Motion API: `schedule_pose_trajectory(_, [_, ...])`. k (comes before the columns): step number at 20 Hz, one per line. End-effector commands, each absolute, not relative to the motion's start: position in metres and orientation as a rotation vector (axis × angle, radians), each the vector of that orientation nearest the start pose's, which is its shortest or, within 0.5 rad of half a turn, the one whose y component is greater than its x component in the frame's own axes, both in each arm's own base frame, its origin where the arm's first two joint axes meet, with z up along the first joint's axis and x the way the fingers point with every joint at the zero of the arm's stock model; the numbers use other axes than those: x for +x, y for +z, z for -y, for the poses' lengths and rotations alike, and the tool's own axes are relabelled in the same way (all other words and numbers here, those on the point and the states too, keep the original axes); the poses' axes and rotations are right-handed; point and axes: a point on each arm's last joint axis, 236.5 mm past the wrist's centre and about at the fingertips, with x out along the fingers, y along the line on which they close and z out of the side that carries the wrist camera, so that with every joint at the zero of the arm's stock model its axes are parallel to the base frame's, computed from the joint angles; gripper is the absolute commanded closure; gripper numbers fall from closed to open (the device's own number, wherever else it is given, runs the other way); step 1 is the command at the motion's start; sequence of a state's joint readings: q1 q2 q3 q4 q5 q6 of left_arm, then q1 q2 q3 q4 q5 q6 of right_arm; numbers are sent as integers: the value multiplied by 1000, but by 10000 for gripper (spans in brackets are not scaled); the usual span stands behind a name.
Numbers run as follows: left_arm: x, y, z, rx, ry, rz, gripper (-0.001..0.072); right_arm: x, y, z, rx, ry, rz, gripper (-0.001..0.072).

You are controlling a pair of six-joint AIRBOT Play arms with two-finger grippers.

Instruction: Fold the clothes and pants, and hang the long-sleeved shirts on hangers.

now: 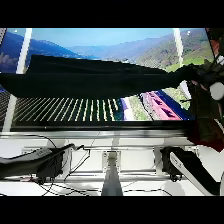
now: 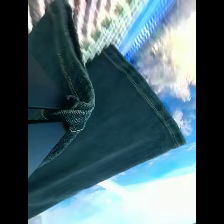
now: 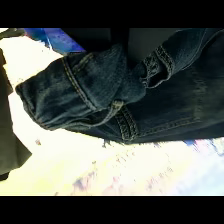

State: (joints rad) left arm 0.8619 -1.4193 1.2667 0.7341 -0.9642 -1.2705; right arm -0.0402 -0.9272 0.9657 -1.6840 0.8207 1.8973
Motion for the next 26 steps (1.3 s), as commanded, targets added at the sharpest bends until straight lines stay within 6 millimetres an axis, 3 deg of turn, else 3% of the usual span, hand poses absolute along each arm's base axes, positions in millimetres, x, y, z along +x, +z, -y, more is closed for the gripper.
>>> schedule_pose_trajectory(1, [473, 58, -246, -879, 247, -681, 692, 431, 69, 38, 223, -229, -860, 673])
schedule_pose_trajectory(5, [542, 46, -234, -859, 221, -636, 690, 505, 34, 46, 237, -241, -879, 673])
schedule_pose_trajectory(8, [573, 24, -231, -908, 252, -576, 661, 550, 3, 52, 297, -250, -803, 662])
schedule_pose_trajectory(9, [577, 21, -230, -901, 248, -566, 374, 560, -2, 51, 299, -239, -772, 539])
schedule_pose_trajectory(10, [577, 21, -229, -876, 240, -570, 8, 566, -4, 50, 306, -231, -750, 299])
schedule_pose_trajectory(11, [576, 23, -228, -855, 228, -575, -6, 567, -3, 49, 319, -230, -743, 102])
schedule_pose_trajectory(12, [571, 28, -230, -849, 220, -578, -5, 567, -1, 48, 320, -229, -744, 13])
schedule_pose_trajectory(14, [555, 40, -236, -862, 204, -601, -2, 558, 1, 49, 317, -238, -776, 16])
schedule_pose_trajectory(16, [525, 46, -239, -878, 173, -678, 17, 547, 4, 50, 291, -241, -817, 22])
schedule_pose_trajectory(18, [481, 32, -238, -875, 151, -838, 216, 537, 7, 49, 228, -217, -855, 23])
schedule_pose_trajectory(19, [457, 20, -233, -887, 138, -929, 223, 533, 5, 45, 205, -200, -881, 23])
schedule_pose_trajectory(21, [423, -3, -224, -935, 136, -1039, 223, 527, 0, 39, 178, -182, -917, 23])
schedule_pose_trajectory(24, [403, -38, -214, -1006, 184, -1070, 218, 531, 2, 26, 169, -155, -902, 22])
schedule_pose_trajectory(25, [404, -50, -211, -1021, 201, -1066, 159, 534, 5, 20, 164, -143, -889, 23])
schedule_pose_trajectory(26, [408, -60, -211, -1036, 222, -1047, 51, 536, 6, 13, 154, -127, -878, 23])
